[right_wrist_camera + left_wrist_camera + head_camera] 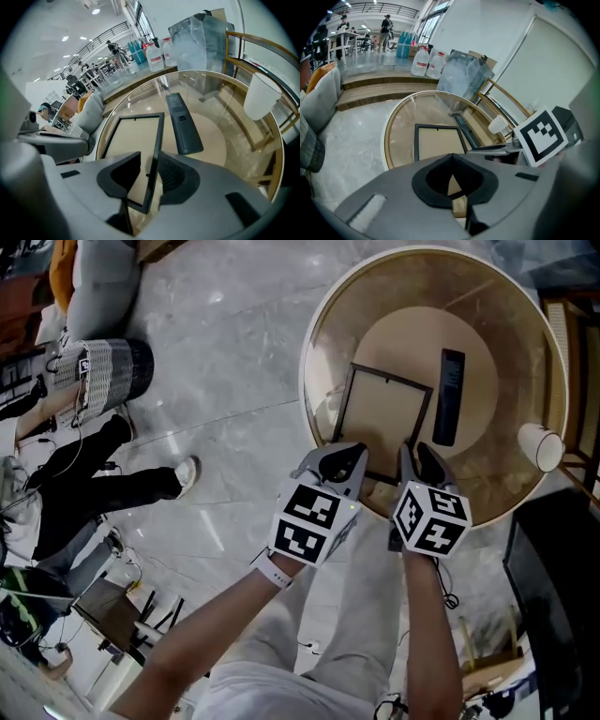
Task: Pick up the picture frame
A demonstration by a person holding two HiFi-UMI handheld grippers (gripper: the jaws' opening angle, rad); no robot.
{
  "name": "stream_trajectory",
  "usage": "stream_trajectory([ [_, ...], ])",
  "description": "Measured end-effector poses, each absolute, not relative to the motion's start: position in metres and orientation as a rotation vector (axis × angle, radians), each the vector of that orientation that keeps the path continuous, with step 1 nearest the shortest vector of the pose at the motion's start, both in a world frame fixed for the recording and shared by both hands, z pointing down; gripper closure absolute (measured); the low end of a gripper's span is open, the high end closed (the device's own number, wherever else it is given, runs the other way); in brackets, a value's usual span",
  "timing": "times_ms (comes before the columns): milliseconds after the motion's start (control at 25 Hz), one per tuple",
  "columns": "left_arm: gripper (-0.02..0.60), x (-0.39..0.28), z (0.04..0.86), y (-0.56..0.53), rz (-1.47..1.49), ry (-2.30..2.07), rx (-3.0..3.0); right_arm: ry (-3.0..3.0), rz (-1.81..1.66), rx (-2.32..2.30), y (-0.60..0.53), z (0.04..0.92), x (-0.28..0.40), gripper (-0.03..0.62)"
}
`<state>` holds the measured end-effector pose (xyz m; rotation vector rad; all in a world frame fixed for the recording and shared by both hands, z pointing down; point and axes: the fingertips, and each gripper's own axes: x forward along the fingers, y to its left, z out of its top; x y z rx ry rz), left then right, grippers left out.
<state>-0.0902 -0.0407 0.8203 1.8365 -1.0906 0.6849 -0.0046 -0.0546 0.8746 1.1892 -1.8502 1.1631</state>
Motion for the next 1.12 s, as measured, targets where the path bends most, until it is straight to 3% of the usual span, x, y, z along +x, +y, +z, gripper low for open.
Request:
stream_trajectory([
  [520, 0.591, -0.087, 0.846, -0.038, 0.707, -1.048, 1.822, -1.785, 1.253, 1.198, -0.047, 0.9, -0.003, 0.502],
  [720, 0.591, -0.086, 0.842, -0.038, 0.717, -1.033, 1.837, -1.77, 1.33, 1.193, -0.047, 0.899, 0.002, 0.553],
  [1120, 0.591, -0.083, 0.824, -0.035, 0.76, -1.017, 1.879, -1.803, 1.234, 1.206, -0.045, 0.881, -0.001, 0.557],
])
